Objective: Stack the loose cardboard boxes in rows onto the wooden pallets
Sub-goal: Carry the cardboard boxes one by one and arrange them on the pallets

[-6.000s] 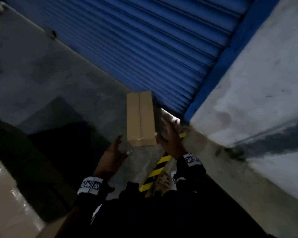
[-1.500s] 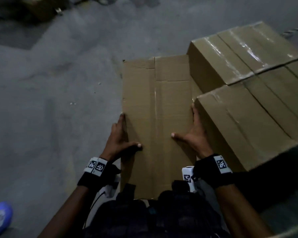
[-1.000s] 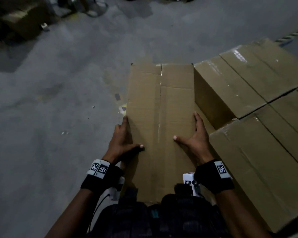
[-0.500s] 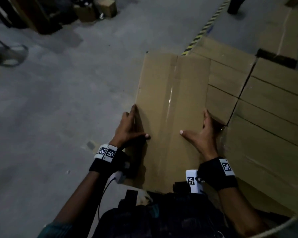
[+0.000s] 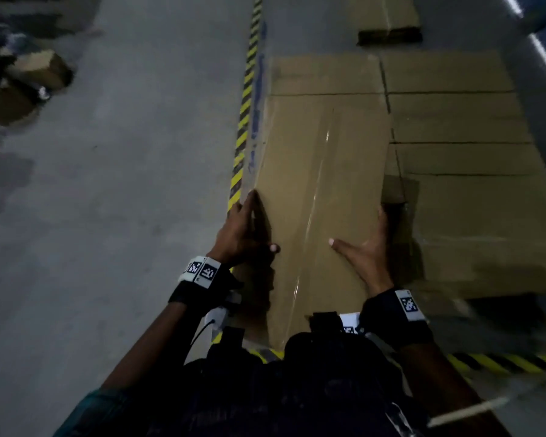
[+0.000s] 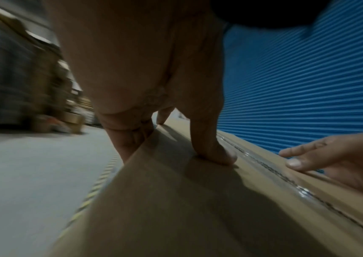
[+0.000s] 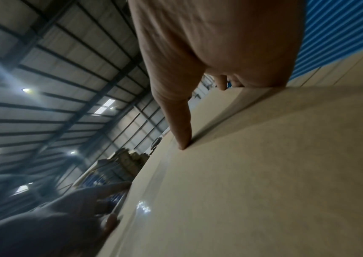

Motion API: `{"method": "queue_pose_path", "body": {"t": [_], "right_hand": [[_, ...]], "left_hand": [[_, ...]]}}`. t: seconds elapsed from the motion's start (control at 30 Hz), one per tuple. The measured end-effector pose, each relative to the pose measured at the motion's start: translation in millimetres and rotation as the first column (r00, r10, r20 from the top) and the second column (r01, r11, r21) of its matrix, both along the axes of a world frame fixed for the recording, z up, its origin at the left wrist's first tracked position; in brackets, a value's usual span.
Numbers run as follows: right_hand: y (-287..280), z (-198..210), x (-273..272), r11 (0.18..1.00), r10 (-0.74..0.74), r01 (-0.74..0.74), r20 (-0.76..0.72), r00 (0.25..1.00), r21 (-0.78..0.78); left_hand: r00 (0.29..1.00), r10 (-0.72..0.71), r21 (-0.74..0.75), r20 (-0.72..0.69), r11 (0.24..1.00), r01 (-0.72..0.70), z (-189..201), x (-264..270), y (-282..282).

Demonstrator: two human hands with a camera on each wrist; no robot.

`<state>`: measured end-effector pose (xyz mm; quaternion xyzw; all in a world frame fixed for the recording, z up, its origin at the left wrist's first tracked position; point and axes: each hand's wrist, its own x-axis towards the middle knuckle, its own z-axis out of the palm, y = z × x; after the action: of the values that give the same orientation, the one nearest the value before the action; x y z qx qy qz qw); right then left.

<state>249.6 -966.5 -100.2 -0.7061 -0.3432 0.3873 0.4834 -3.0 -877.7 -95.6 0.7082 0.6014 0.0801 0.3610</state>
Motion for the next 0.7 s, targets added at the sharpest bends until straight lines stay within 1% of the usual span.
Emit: {"method": "queue_pose_path", "body": {"t": [0.07,0.13,0.2,0.27,0.33,0.43,0.53,0.6,0.7], "right_hand": [[-4.7,-2.0,-10.7,0.998,-0.07,0.07,0.013,0.997,-0.003],[-11.6,-5.3,-26.5,0.985,-0.172,0.172,0.069,0.983,0.008],[-21.3,-7.2,-46.4,0.955,-0.294,0.296,0.155,0.943,0.01],[-36.0,-11.3,-71.7,0.905,-0.414,0.426,0.217,0.884,-0.007],[-47.8,-15.5,-94.7,0.873,-0.467,0.487,0.268,0.842,-0.01],[-61.1,-23.9,-124.8,0.808,-0.563,0.589,0.279,0.778,-0.012],[-72.7,-29.2,-139.9,0.724,-0.657,0.69,0.292,0.695,-0.014],[-76.8,-31.3,-148.9,0.658,-0.724,0.752,0.245,0.645,-0.037],[-76.0,-40.7,-162.3,0.607,-0.767,0.792,0.214,0.605,-0.065]], "left_hand": [[0.996,-0.084,0.014,0.01,0.996,0.084,-2.2,-2.5,18.8],[0.982,-0.189,0.018,0.026,0.982,0.188,-5.3,-5.9,35.9],[0.955,-0.294,0.021,0.04,0.956,0.294,-9.5,-9.8,51.6],[0.915,-0.402,-0.005,0.048,0.915,0.402,-12.5,-15.4,63.7],[0.872,-0.487,0.023,0.05,0.874,0.486,-15.2,-19.6,70.0],[0.802,-0.597,0.013,0.034,0.802,0.597,-16.1,-24.3,78.1],[0.721,-0.693,0.057,0.005,0.72,0.692,-19.1,-19.2,79.1],[0.675,-0.737,0.012,0.009,0.676,0.737,-24.2,-10.5,84.9],[0.603,-0.797,-0.035,-0.038,0.604,0.796,-39.3,2.2,95.3]]}}
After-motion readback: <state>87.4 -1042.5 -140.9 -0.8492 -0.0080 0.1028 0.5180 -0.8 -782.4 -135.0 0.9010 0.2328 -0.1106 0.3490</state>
